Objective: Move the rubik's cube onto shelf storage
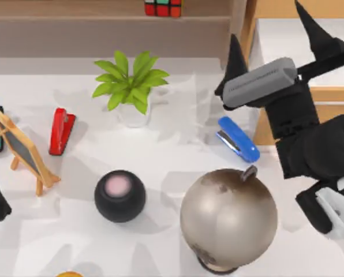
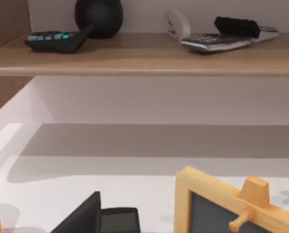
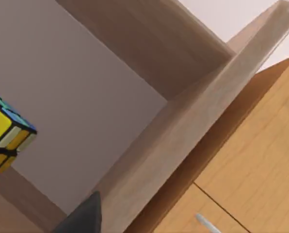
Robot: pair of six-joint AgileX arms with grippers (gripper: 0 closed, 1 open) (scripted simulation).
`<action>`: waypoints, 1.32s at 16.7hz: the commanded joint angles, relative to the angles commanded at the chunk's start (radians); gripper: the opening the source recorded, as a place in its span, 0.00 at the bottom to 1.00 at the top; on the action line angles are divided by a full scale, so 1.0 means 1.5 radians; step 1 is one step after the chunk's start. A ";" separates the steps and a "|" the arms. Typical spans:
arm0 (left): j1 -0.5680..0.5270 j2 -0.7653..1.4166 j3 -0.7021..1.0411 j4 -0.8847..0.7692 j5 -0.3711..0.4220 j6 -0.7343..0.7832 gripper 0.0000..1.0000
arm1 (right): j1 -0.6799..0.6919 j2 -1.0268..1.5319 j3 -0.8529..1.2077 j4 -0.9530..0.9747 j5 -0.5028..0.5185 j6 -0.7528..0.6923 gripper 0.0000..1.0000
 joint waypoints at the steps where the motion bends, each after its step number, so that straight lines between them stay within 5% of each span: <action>1: 0.000 0.000 0.000 0.000 0.000 0.000 1.00 | -0.008 -0.014 -0.050 0.018 -0.007 -0.046 1.00; 10: 0.000 0.000 0.000 0.000 0.000 0.000 1.00 | -0.164 0.023 -0.276 0.009 0.005 -0.383 1.00; 22: 0.000 0.000 0.000 0.000 0.000 0.000 1.00 | -0.188 0.047 -0.242 -0.026 -0.001 -0.398 1.00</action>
